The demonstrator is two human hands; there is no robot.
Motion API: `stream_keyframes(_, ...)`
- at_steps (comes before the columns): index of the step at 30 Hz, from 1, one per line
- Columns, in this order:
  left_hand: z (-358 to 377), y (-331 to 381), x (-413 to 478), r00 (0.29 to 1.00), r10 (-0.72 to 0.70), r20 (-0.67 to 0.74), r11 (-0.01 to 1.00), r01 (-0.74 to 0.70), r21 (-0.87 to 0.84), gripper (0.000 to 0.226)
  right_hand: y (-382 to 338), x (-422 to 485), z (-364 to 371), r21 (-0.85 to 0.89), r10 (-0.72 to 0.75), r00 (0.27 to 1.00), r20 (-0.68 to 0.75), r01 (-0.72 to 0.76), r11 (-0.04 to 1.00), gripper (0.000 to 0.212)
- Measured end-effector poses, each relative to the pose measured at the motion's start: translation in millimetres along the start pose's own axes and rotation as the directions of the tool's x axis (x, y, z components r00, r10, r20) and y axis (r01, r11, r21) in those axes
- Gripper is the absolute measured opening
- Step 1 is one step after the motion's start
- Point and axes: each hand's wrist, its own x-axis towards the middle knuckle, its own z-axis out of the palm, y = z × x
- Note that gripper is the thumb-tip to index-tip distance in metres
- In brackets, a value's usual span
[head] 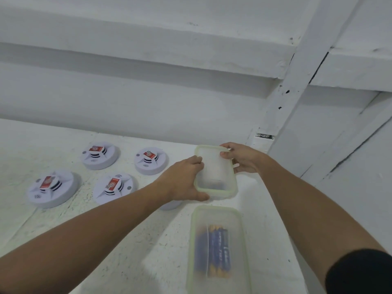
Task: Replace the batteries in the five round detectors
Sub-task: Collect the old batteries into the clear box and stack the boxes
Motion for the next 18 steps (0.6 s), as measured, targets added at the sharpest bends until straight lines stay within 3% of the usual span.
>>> stream_keyframes(12,0.9,-6.0,5.4,0.999,-0.031,0.018,0.998,0.032,-0.055,0.100,12.9,16.4,-7.6,0.114,0.036,0.998,0.042,-0.040,0.993,0.018)
stream_keyframes(18,0.3,-7.0,6.0,1.000,-0.019,0.015,0.997,0.021,-0.081,0.101,15.8,17.7,-8.0,0.149,-0.045,0.997,0.062,0.035,0.988,0.020)
